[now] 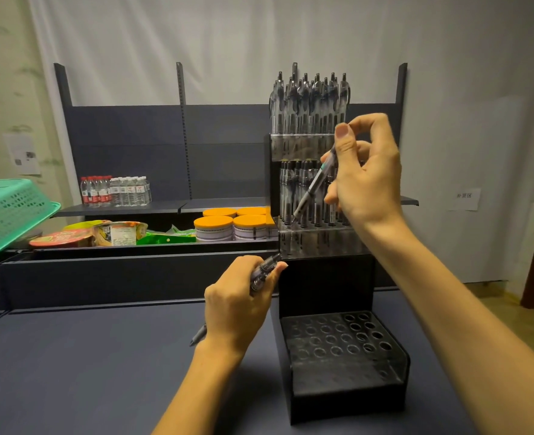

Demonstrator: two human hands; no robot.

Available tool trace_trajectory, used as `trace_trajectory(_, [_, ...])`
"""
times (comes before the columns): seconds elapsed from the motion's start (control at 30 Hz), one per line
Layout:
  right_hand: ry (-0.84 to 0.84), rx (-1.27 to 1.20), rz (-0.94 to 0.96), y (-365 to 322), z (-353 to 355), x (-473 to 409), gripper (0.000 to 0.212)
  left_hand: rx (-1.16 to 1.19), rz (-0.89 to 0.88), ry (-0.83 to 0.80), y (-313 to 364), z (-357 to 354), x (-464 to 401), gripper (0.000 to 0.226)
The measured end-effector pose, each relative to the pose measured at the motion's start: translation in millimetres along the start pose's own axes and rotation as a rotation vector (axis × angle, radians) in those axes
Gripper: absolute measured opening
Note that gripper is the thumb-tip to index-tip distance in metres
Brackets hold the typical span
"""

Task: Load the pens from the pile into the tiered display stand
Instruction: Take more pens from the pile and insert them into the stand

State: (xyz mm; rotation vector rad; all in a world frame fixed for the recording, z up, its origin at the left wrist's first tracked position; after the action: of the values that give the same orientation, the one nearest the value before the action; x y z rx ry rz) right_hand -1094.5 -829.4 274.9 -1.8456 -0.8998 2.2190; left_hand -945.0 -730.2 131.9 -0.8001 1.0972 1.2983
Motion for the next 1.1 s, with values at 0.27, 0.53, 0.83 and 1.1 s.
trace_trajectory(0.27, [-0.022,0.095,-0.012,-0.8,-9.5,-8.3,0.013,0.013,-0.004,-0.010,-1.4,-3.2,1.9,0.036])
trace_trajectory(0.53, [-0.111,0.315,-0.005,-7.1,-30.7,-15.0,0.017,0.012,0.040,-0.031,-5.8,-5.3,2.2,0.036])
trace_trajectory(0.83, [-0.112,0.590,0.004,4.1,-46.1,-17.9,0.022,0.014,0.023,-0.039,-2.5,-6.7,1.5,0.034])
trace_trajectory(1.1, [-0.131,0.644,0.079,-0.4,-48.3,-11.1,0.018,0.020,0.024,-0.030,-2.0,-3.1,-3.9,0.034])
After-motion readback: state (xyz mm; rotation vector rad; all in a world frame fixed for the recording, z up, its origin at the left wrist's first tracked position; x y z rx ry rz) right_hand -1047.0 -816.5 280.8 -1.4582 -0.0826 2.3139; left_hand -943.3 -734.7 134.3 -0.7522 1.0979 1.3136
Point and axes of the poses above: each hand's wrist, its own x-axis away from the middle knuckle, its own z-axis out of the back of the hand, y = z × x, the point moved 8 cm from there along -x, towards the middle knuckle, and after that the axes turned 10 degrees about -y, right-handed, at the moved point
